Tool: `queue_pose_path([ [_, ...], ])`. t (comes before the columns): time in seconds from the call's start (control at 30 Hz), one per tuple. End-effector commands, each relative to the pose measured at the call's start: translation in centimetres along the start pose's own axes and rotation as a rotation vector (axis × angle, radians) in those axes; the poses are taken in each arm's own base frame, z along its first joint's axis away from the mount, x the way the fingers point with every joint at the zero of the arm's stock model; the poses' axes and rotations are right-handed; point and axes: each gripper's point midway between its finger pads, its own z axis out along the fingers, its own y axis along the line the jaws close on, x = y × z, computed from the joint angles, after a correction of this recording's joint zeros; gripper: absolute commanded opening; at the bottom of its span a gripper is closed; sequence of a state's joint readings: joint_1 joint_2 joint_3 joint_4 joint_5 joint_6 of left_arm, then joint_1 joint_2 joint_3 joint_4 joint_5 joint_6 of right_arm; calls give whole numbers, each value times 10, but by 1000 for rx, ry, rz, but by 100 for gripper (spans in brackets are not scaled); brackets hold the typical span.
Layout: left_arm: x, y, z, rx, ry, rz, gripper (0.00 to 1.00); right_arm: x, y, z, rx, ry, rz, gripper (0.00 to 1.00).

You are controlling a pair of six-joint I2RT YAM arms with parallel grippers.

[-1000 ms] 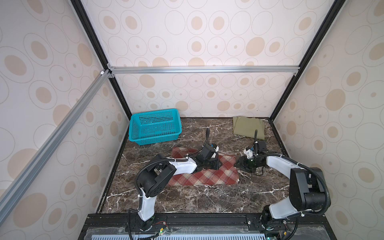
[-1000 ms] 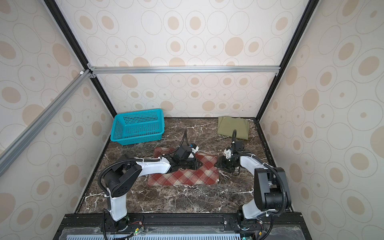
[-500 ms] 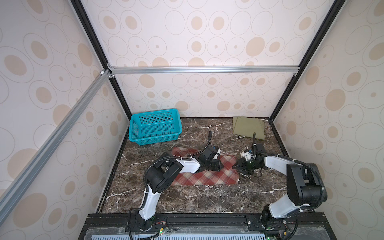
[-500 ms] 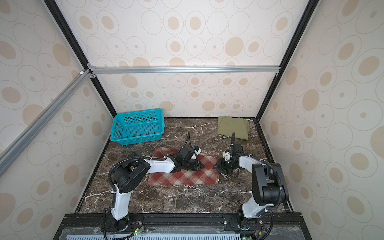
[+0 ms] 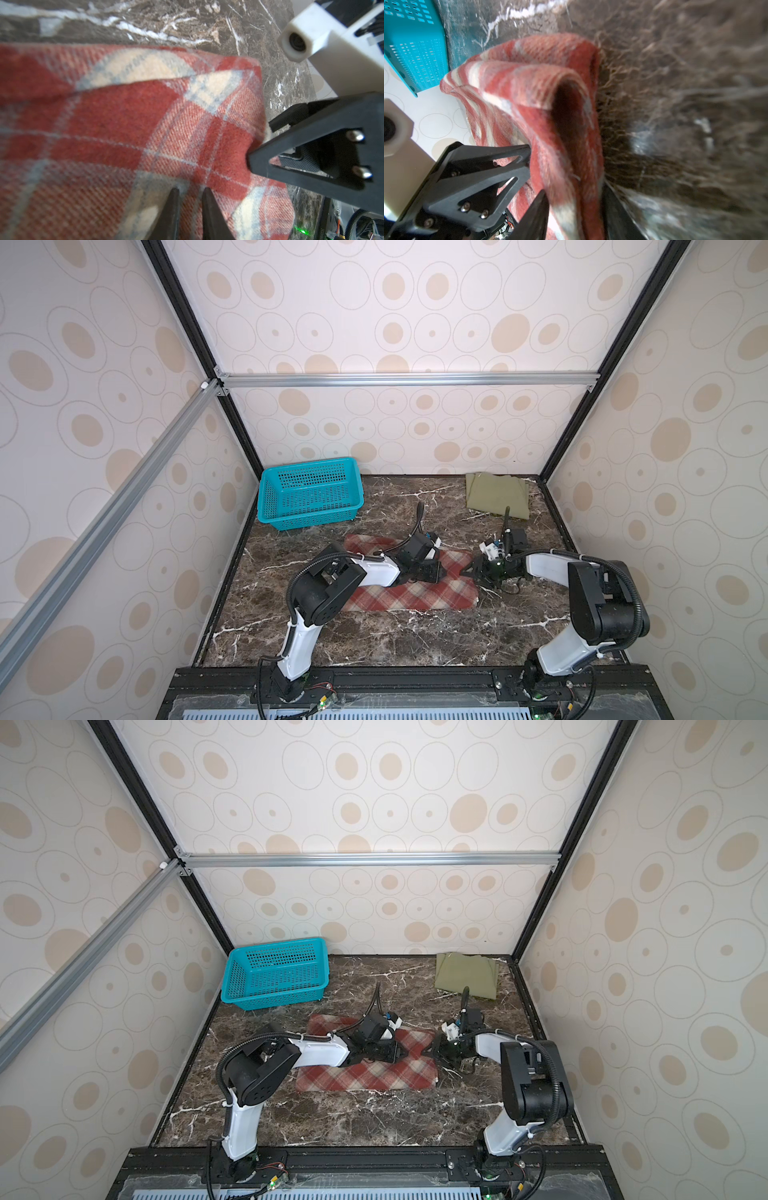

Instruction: Fold and stack the skirts

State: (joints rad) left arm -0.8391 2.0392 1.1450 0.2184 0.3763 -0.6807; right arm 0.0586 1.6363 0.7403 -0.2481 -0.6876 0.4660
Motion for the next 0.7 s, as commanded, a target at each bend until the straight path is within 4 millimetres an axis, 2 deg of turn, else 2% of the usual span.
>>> queue_pose_path([
  [0.0, 33, 21, 7, -65, 94, -23, 21, 19, -21, 15, 72, 57, 46, 42],
  [0.27, 32, 20, 5, -69, 88, -22, 21, 18, -23, 17, 91, 40, 46, 48],
  [0.37, 30, 19, 5, -67, 82, -24, 21, 17, -21, 18, 94, 39, 40, 45],
  [0.47, 29, 19, 4, -67, 79, -26, 20, 15, -18, 20, 82, 36, 39, 29],
  [0.57, 27, 18, 2, -73, 71, -24, 20, 11, -13, 17, 68, 17, 35, 3],
  [0.67, 19, 20, -5, -99, 52, -3, 19, 6, -5, 8, 68, -14, 22, 0],
])
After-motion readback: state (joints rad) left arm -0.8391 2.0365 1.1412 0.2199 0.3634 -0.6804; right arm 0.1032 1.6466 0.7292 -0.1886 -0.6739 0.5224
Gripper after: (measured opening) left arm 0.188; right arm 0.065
